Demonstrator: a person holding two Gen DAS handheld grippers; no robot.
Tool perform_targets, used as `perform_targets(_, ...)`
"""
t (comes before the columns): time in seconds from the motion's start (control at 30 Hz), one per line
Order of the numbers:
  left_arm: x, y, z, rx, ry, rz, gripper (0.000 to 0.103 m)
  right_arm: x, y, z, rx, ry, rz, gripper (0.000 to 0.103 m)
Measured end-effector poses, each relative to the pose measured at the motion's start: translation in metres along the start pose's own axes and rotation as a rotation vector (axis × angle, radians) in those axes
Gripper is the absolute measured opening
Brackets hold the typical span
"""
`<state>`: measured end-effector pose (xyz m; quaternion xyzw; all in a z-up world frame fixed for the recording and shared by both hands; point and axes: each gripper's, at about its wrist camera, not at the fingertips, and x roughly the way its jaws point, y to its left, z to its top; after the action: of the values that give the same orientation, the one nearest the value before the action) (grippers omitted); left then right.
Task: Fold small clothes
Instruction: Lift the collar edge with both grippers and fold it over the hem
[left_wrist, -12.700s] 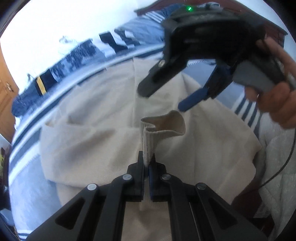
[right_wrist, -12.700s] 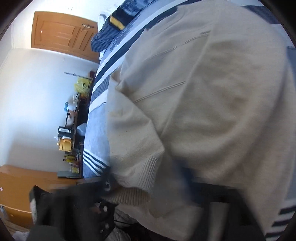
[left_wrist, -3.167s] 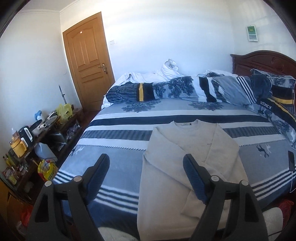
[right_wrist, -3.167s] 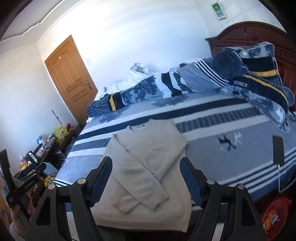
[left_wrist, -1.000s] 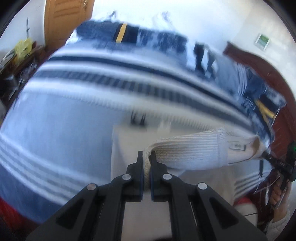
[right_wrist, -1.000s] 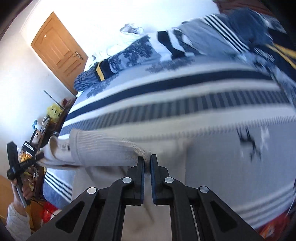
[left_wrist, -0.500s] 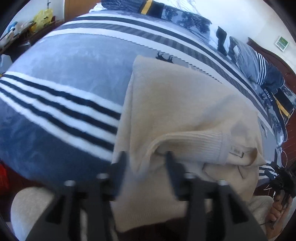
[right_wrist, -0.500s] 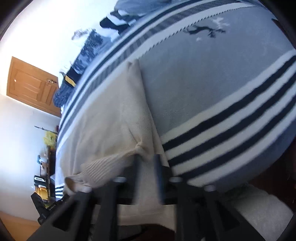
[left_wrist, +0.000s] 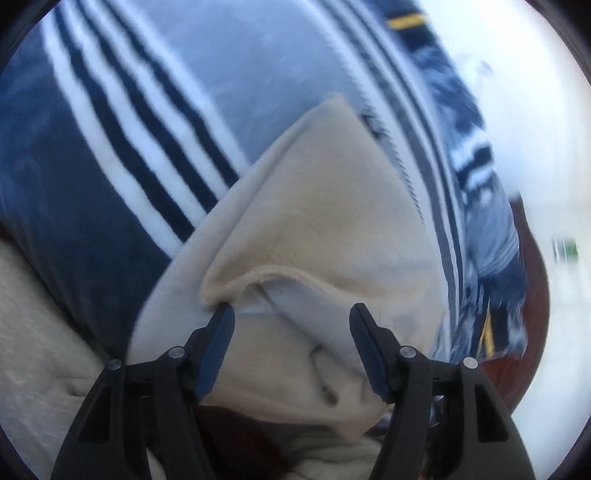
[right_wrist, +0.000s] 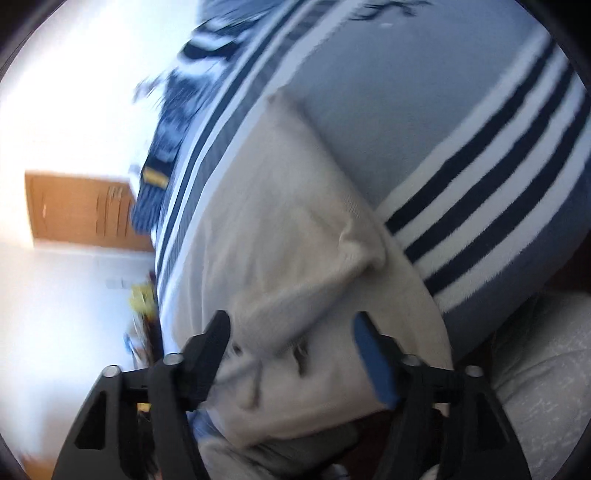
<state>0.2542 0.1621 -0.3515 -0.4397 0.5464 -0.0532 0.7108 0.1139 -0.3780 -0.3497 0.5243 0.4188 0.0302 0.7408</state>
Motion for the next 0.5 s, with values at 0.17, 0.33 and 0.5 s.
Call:
perform_targets(0.17, 0.024, 0.001, 0.018, -0.169, 0.009, 0.031, 0.064, 0.027, -0.007, 0.019, 0.137, 0.046, -0.073, 0.076)
perform_targets(0.33, 0.023, 0.001, 0.018, -0.17, 0.012, 0.05, 0.063, 0.036, -0.004, 0.031, 0.07, 0.052, -0.175, 0.042)
perform_targets(0.5, 0.019, 0.01, 0.0, -0.085, -0.013, 0.051, 0.053, 0.019, -0.014, 0.018, -0.052, 0.066, -0.109, 0.025)
